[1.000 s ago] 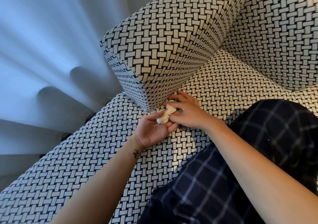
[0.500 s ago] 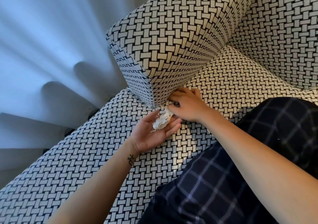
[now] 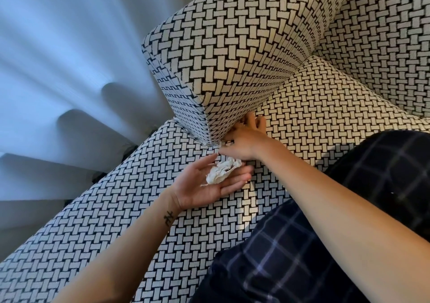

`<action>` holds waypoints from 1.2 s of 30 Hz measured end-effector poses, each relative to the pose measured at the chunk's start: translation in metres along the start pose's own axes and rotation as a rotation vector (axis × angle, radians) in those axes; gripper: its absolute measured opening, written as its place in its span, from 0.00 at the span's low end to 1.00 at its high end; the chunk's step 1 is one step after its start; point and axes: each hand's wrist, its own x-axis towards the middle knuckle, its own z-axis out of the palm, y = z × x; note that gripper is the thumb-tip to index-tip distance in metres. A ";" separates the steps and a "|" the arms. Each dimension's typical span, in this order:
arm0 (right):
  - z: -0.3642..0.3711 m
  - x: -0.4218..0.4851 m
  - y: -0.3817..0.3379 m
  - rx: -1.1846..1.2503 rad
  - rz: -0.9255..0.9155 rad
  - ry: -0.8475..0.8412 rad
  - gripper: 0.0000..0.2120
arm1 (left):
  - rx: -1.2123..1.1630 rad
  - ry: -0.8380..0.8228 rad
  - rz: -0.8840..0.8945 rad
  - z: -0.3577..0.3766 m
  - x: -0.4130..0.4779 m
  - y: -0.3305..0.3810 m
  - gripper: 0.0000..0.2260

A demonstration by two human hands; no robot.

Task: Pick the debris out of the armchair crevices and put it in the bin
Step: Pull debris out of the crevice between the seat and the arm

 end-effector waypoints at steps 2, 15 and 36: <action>0.000 -0.002 -0.002 0.040 0.002 -0.013 0.24 | -0.008 -0.007 -0.019 0.000 0.002 0.001 0.30; 0.012 0.002 -0.010 0.142 0.032 0.012 0.24 | -0.082 -0.068 -0.008 -0.001 0.004 -0.001 0.33; 0.033 0.006 -0.013 0.375 0.045 0.299 0.21 | -0.089 -0.146 0.035 -0.007 0.009 -0.002 0.39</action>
